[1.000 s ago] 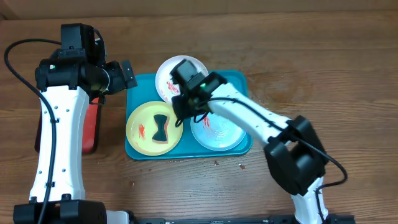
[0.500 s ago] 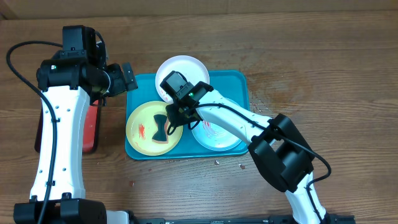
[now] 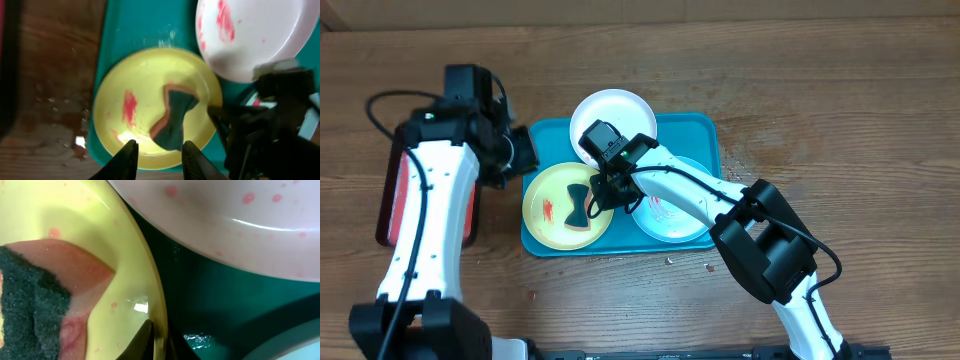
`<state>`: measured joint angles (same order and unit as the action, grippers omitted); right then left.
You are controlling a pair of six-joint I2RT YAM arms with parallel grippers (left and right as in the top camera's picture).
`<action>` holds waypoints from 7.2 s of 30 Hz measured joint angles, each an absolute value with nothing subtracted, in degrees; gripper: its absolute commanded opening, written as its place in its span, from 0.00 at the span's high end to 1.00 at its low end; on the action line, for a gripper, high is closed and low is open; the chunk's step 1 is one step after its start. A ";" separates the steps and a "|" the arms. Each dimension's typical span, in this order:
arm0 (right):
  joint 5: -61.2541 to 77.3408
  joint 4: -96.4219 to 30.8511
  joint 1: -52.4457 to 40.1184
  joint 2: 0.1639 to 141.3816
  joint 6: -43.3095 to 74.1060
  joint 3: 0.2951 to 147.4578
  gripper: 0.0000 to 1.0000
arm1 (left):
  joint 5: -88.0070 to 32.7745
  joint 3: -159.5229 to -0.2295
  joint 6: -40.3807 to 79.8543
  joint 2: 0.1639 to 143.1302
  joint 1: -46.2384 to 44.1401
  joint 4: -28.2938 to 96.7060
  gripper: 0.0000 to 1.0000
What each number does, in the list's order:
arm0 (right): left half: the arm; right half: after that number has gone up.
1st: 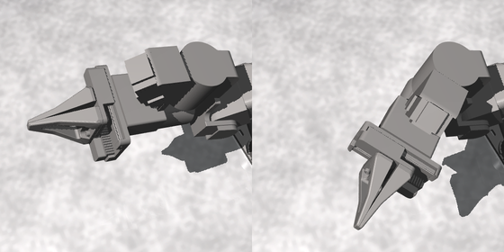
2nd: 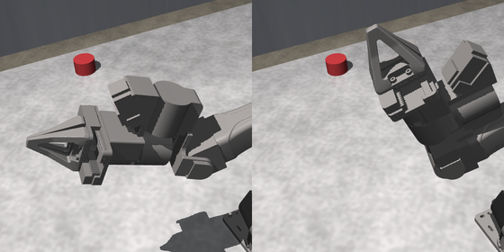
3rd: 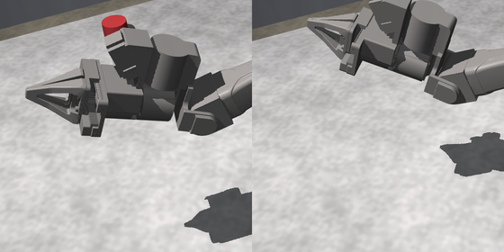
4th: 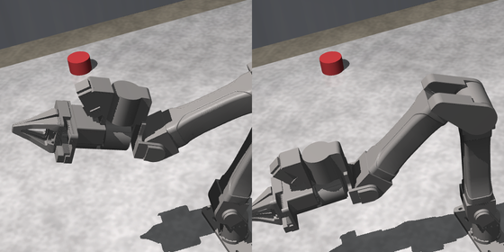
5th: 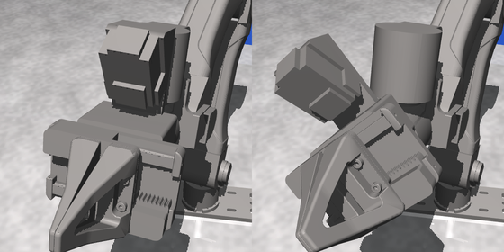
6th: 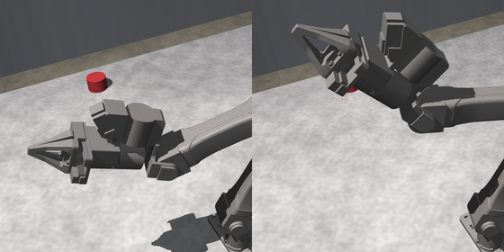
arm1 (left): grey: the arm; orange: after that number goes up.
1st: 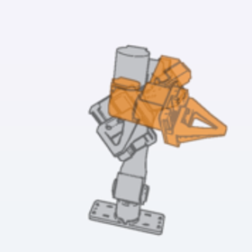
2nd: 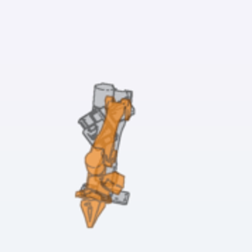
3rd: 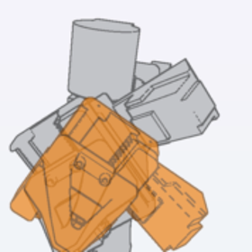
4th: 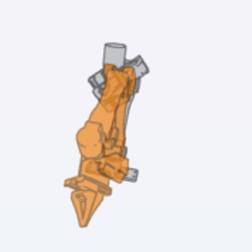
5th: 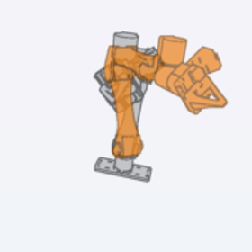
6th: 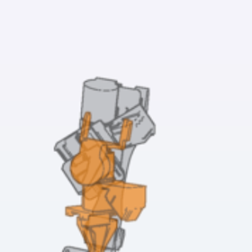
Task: Clean dirty plates on tray and stack at the side
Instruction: 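Regrasp the sponge with the left gripper and scrub the yellow plate, then lift the yellow plate with the right gripper toward the right side, then set the yellow plate down at the right side and release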
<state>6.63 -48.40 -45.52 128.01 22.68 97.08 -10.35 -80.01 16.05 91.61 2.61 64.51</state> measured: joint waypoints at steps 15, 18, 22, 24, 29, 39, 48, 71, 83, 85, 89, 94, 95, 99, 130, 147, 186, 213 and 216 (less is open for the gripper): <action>7.14 -48.38 -45.41 128.01 22.68 97.08 0.90 | -26.37 -67.42 8.93 108.44 0.71 51.42 0.59; 7.14 -48.36 -45.41 128.01 22.68 97.08 0.90 | -27.14 -67.42 7.40 110.32 -0.03 51.64 0.63; 7.14 -48.27 -45.41 128.01 22.70 97.08 0.90 | -25.85 -67.42 6.57 110.34 -0.03 51.86 0.93; 7.16 -48.21 -45.41 128.01 22.65 97.08 0.90 | -22.24 -67.42 7.62 110.34 -0.03 52.90 0.96; 7.16 -48.18 -45.41 128.03 22.65 97.08 0.90 | -9.58 -69.45 14.37 110.32 -0.27 58.15 0.96; 7.11 -48.16 -45.41 128.03 22.65 97.08 0.90 | 5.39 -76.29 19.84 110.41 -0.25 57.43 0.96; 7.03 -48.34 -45.41 128.03 22.65 97.08 0.90 | -7.29 -70.89 20.29 110.56 -1.02 50.65 0.96; 7.84 -48.51 -45.65 128.07 22.44 97.14 0.90 | -4.78 -69.56 22.55 110.15 1.15 55.46 0.96; 7.05 -48.45 -44.16 128.05 22.65 97.14 0.90 | -23.00 -69.56 17.26 111.37 -7.27 51.62 0.96; 7.07 -48.45 -44.21 128.05 22.55 97.14 0.90 | -22.37 -69.56 17.43 111.37 -7.07 51.88 0.96; 7.31 -48.29 -45.12 128.05 22.44 97.14 0.91 | -19.33 -69.58 17.69 111.37 -4.21 53.93 0.96; 7.79 -48.03 -45.63 128.05 22.46 97.14 0.96 | -11.70 -71.37 17.87 111.37 3.14 57.69 0.96; 8.01 -48.01 -45.63 128.05 22.44 97.17 0.96 | -9.82 -72.10 17.87 111.37 4.12 58.19 0.96; 8.14 -48.29 -45.56 128.07 22.70 97.78 0.96 | -4.73 -77.30 17.85 111.48 6.66 61.95 0.96; -57.32 -44.80 -63.75 127.44 -25.63 122.89 0.96 | -6.04 -97.89 22.17 104.57 36.14 68.79 0.96; -50.98 -49.47 -63.42 127.44 -30.15 123.11 0.96 | -6.61 -97.89 22.17 104.57 36.86 68.82 0.96; 16.16 -55.11 12.27 125.62 15.22 100.33 0.60 | -8.38 -97.89 22.17 104.57 36.86 68.36 0.96; 5.41 -32.45 -26.94 131.15 -3.53 110.43 0.05 | -8.36 -97.89 22.17 104.57 36.86 68.34 0.96; 4.03 -32.56 -27.55 133.67 -4.16 110.19 0.23 | -8.36 -97.86 22.17 104.57 36.86 68.14 0.96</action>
